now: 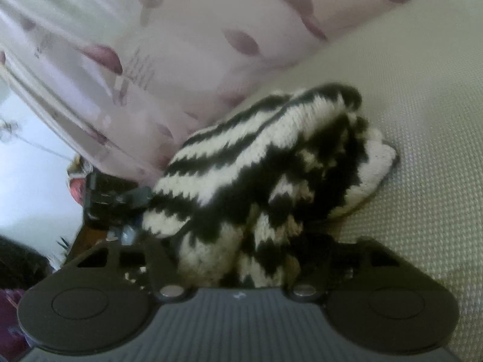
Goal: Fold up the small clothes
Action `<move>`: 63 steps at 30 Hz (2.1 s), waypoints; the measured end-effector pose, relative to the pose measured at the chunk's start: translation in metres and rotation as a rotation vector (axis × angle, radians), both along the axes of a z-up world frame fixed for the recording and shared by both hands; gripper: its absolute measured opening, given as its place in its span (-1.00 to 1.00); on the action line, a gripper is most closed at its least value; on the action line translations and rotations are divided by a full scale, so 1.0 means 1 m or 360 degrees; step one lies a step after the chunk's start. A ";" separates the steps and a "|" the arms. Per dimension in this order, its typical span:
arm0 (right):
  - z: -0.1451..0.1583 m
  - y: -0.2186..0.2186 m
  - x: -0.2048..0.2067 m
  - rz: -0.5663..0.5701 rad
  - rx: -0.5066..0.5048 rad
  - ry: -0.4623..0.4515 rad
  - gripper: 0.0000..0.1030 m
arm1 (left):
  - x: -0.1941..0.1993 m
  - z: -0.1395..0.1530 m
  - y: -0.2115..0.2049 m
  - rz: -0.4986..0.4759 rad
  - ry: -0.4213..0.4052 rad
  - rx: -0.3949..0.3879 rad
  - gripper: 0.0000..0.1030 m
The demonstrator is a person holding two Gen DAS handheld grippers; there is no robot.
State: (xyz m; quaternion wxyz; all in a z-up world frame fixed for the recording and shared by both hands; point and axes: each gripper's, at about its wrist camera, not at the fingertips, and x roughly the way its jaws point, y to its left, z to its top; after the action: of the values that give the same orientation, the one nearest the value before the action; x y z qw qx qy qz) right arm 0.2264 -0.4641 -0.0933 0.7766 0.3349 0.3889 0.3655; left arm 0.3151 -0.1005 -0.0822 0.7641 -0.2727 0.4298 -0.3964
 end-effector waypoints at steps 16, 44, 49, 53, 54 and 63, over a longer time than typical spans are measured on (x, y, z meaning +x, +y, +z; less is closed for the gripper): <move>-0.001 0.006 -0.019 -0.0135 0.0137 0.0036 -0.06 | -0.032 0.007 0.003 0.0162 -0.0099 0.0009 0.29; 0.066 0.094 -0.104 -0.0116 0.0195 -0.0153 -0.07 | -0.170 0.098 0.073 0.0408 -0.0512 0.0336 0.28; 0.075 0.113 -0.122 -0.0101 0.0222 -0.0182 -0.07 | -0.199 0.111 0.087 0.0452 -0.0566 0.0373 0.28; 0.078 0.128 -0.136 -0.0093 0.0236 -0.0193 -0.07 | -0.220 0.115 0.097 0.0487 -0.0615 0.0409 0.28; 0.079 0.132 -0.139 -0.0090 0.0237 -0.0197 -0.07 | -0.224 0.116 0.098 0.0493 -0.0625 0.0418 0.28; 0.077 0.155 -0.155 -0.0070 0.0230 -0.0201 -0.07 | -0.248 0.111 0.114 0.0534 -0.0635 0.0454 0.28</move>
State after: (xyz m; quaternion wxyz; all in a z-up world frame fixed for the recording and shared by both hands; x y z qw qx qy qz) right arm 0.0717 -0.3088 -0.0163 0.7812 0.3747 0.3044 0.3958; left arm 0.0670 0.0140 0.0290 0.9189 -0.1464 0.2713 -0.2460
